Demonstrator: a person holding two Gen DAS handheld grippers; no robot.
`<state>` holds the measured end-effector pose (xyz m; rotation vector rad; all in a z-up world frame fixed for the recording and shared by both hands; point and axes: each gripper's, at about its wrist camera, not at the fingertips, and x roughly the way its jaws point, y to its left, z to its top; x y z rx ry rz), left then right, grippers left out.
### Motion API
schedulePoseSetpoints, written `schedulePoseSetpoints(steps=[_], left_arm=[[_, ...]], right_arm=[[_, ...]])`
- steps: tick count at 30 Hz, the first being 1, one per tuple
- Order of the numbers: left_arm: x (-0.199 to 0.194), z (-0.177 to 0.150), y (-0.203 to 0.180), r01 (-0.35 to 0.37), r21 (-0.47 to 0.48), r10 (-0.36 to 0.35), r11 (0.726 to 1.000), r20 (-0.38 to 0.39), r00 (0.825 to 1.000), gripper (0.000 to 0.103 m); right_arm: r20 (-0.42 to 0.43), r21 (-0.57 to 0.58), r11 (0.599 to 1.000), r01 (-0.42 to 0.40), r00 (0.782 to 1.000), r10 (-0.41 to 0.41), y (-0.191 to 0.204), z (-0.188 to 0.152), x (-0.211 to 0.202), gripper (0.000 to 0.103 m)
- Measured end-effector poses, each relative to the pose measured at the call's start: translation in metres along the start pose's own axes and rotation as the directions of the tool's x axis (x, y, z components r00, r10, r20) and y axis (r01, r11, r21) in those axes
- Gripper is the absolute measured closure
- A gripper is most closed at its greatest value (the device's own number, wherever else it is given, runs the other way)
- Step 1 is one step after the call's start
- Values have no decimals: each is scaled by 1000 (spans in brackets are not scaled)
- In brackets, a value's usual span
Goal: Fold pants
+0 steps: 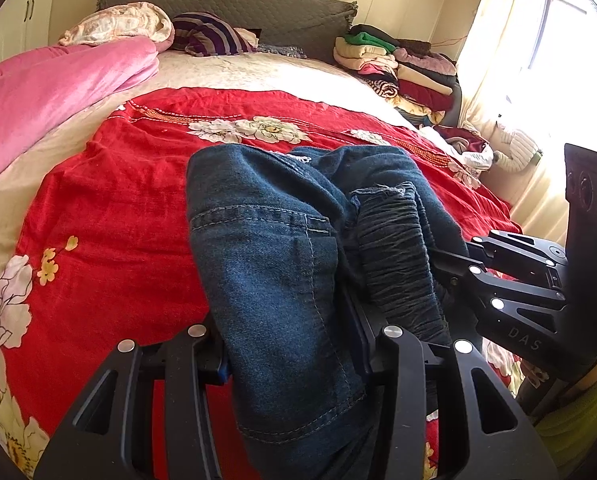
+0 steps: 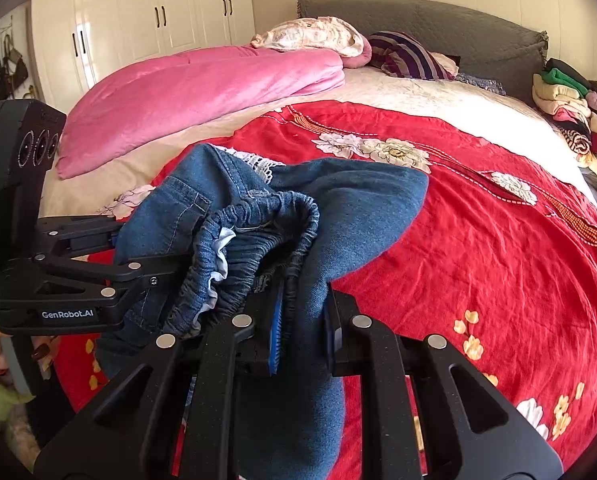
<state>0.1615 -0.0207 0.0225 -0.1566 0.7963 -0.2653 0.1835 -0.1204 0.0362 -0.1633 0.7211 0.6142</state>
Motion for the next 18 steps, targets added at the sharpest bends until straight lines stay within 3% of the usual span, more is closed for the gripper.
schedulePoseSetpoints(steps=[18], left_arm=[[21, -3, 8, -25, -15, 25, 1000, -28, 999, 60]], right_arm=[[-46, 19, 1000, 23, 999, -22, -6, -2, 21, 89]])
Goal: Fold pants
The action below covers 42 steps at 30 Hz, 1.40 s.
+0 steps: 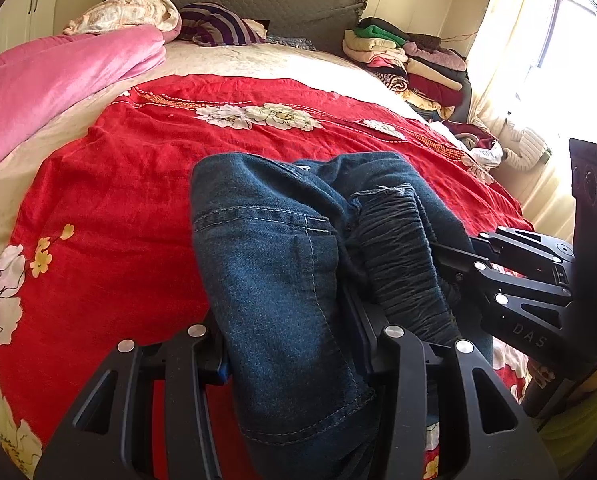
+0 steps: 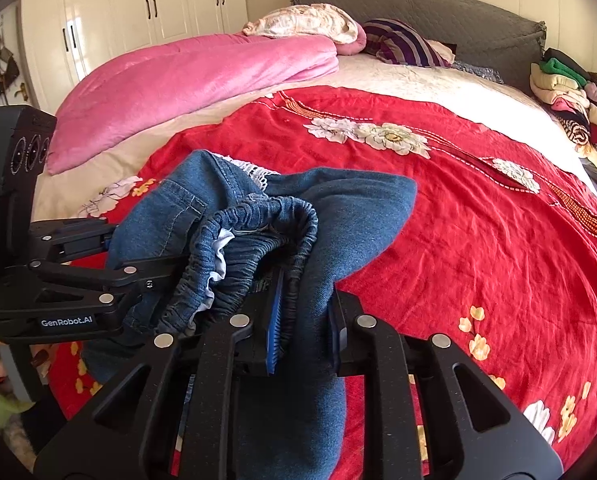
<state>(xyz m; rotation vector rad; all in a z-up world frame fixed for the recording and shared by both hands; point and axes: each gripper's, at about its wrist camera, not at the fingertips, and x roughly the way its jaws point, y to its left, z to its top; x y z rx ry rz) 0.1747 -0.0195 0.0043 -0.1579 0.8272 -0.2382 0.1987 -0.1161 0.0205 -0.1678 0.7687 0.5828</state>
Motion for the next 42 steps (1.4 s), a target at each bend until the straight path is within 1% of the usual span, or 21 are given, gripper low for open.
schedulePoseSetpoints(steps=[9, 11, 12, 14, 16, 18, 21, 24, 27, 32, 35, 37, 42], left_arm=[[11, -2, 5, -21, -6, 21, 1000, -23, 1000, 58], [13, -3, 5, -26, -4, 26, 1000, -25, 999, 58], [14, -3, 5, -28, -3, 28, 1000, -26, 999, 57], [15, -4, 5, -30, -5, 30, 1000, -28, 999, 55], [17, -5, 6, -32, -6, 32, 999, -29, 999, 54], [19, -6, 7, -36, -9, 36, 999, -34, 999, 53], [20, -8, 7, -37, -9, 37, 999, -35, 999, 51], [20, -7, 7, -35, -8, 35, 999, -37, 999, 51], [21, -8, 7, -35, -10, 35, 999, -39, 999, 50], [21, -8, 7, -33, -13, 32, 999, -37, 999, 46], [21, -8, 7, -31, -13, 31, 999, -37, 999, 46], [21, -8, 7, -30, -16, 29, 999, -36, 999, 43], [18, -9, 6, -29, -17, 29, 999, -33, 999, 43]], right_arm=[[-27, 19, 999, 39, 999, -39, -8, -4, 12, 86], [-34, 17, 999, 49, 998, -48, -10, -6, 15, 81], [-36, 19, 998, 56, 998, -55, -11, -7, 16, 77], [-42, 25, 997, 70, 997, -69, -13, -8, 18, 73], [-46, 25, 996, 87, 995, -85, -15, -10, 19, 62], [-62, 6, 991, 133, 989, -132, -16, -11, 23, 57], [-87, -5, 990, 141, 986, -141, -18, -14, 29, 50], [-103, 2, 989, 147, 984, -146, -21, -17, 34, 50], [-102, 17, 989, 150, 984, -148, -23, -18, 34, 46], [-97, 20, 988, 154, 984, -152, -23, -18, 32, 43], [-89, 19, 987, 160, 983, -158, -23, -17, 29, 40], [-85, 26, 987, 161, 984, -158, -23, -17, 27, 37], [-73, 40, 987, 158, 985, -155, -26, -16, 21, 30]])
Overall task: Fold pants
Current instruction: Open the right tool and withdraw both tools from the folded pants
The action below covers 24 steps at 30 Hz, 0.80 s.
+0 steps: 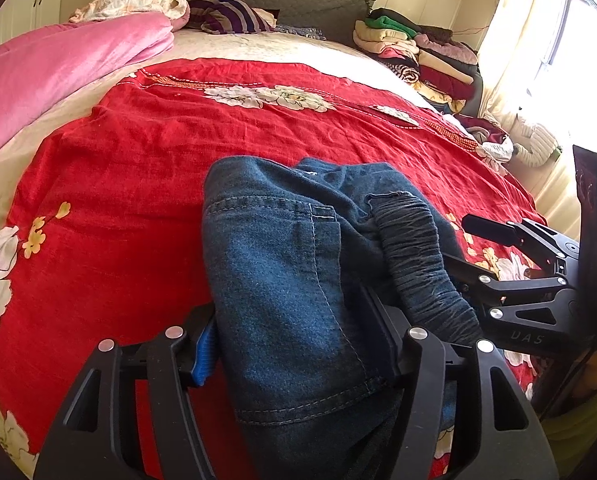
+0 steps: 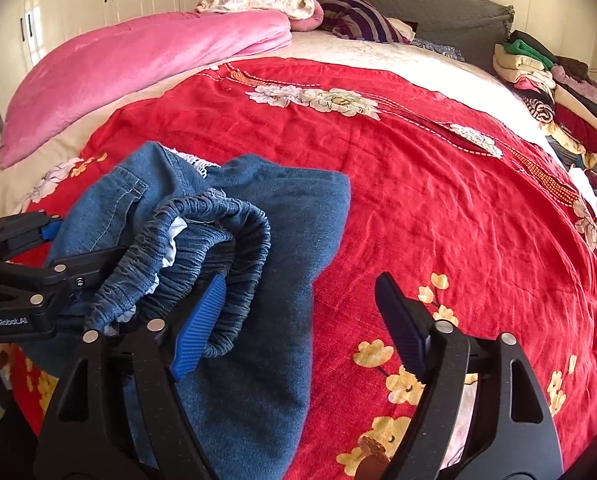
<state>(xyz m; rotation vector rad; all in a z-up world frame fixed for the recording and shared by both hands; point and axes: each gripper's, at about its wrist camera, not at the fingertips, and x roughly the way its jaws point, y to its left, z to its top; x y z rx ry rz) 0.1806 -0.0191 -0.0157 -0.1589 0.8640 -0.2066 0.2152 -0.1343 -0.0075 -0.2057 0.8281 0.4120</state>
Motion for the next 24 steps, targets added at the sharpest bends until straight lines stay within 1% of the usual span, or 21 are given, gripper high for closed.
schedulePoseSetpoints(steps=[3, 4, 5, 7, 14, 16, 21, 24], left_arm=[[-2, 0, -1, 1, -1, -1, 1000, 2, 1000, 42], [-3, 1, 0, 3, -2, -3, 1000, 2, 1000, 36], [-4, 1, 0, 5, -3, -5, 1000, 5, 1000, 33], [-7, 1, -1, 7, 0, -7, 1000, 10, 1000, 32], [-13, 2, 0, 3, -3, -3, 1000, 19, 1000, 32], [-15, 2, 0, 2, -4, -2, 1000, 24, 1000, 23], [-24, 4, -2, -6, 5, 5, 1000, 49, 999, 19], [-30, 5, -2, -9, 6, 8, 1000, 61, 998, 18]], right_arm=[[10, 9, 1000, -1, 1000, 1, -3, 0, -4, 25], [14, 16, 1000, -6, 1000, 6, -4, 0, -6, 24], [17, 21, 1000, -13, 1000, 12, -5, 1, -8, 23], [27, 32, 999, -21, 999, 21, -7, 2, -11, 18], [89, 61, 997, -47, 995, 42, -10, 9, -29, 13], [101, 62, 997, -48, 994, 42, -9, 11, -34, 11], [135, 74, 995, -60, 990, 49, -10, 15, -45, 9], [156, 83, 993, -82, 985, 68, -10, 16, -52, 9]])
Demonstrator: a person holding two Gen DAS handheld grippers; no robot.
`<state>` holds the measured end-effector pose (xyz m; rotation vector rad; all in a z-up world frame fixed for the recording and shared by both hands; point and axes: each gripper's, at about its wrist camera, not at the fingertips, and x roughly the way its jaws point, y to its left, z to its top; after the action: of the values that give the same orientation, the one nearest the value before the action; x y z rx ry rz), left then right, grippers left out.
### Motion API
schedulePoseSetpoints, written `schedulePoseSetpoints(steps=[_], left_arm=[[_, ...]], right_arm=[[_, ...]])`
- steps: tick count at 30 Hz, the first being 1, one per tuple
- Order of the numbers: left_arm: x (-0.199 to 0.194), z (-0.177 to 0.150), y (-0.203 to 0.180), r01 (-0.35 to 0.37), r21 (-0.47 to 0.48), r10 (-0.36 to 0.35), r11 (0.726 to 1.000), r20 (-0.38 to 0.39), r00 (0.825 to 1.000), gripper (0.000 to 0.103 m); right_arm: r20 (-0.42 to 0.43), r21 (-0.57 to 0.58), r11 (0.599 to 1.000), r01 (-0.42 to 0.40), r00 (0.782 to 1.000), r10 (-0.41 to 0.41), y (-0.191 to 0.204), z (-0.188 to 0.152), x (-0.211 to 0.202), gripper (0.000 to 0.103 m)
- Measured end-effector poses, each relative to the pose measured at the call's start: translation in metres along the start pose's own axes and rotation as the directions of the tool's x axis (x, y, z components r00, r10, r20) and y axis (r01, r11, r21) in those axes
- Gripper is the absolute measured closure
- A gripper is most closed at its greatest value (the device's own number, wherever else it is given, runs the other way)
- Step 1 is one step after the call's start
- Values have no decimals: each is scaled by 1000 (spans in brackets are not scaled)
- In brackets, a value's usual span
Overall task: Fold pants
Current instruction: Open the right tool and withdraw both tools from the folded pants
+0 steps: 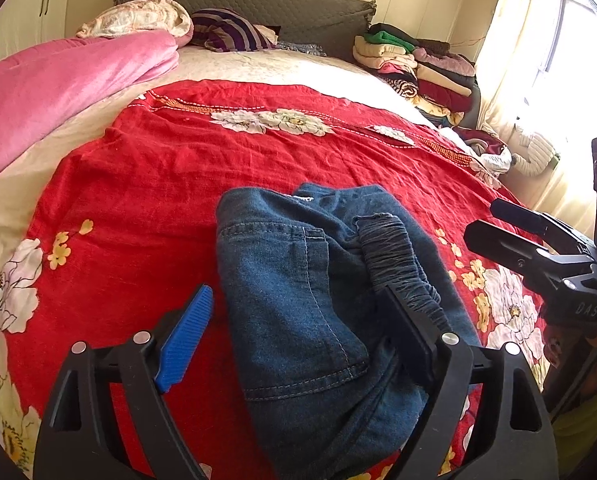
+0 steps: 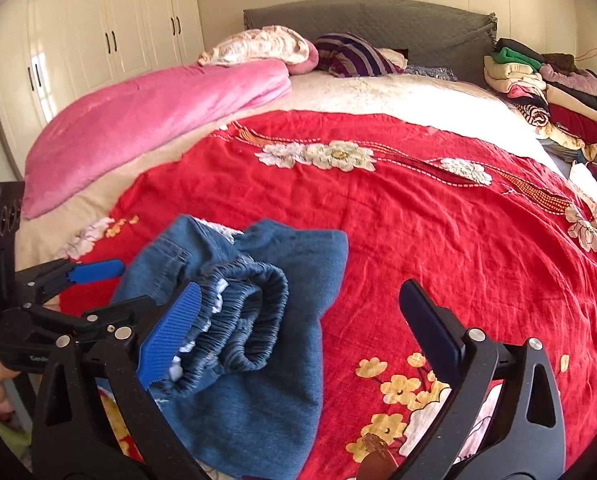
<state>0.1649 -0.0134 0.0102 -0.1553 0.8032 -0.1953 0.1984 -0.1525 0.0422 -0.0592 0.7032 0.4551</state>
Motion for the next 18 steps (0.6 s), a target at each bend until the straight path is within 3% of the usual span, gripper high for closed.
schedulePoseSetpoints(steps=[3, 18], left_arm=[[-9, 1, -1, -24, 12, 23, 1000, 27, 999, 7], [-45, 0, -6, -79, 29, 77, 996, 73, 994, 5]], right_arm=[[23, 0, 1000, -15, 1000, 15, 3, 2, -8, 9], [89, 9, 1000, -2, 996, 1, 5, -1, -44, 9]])
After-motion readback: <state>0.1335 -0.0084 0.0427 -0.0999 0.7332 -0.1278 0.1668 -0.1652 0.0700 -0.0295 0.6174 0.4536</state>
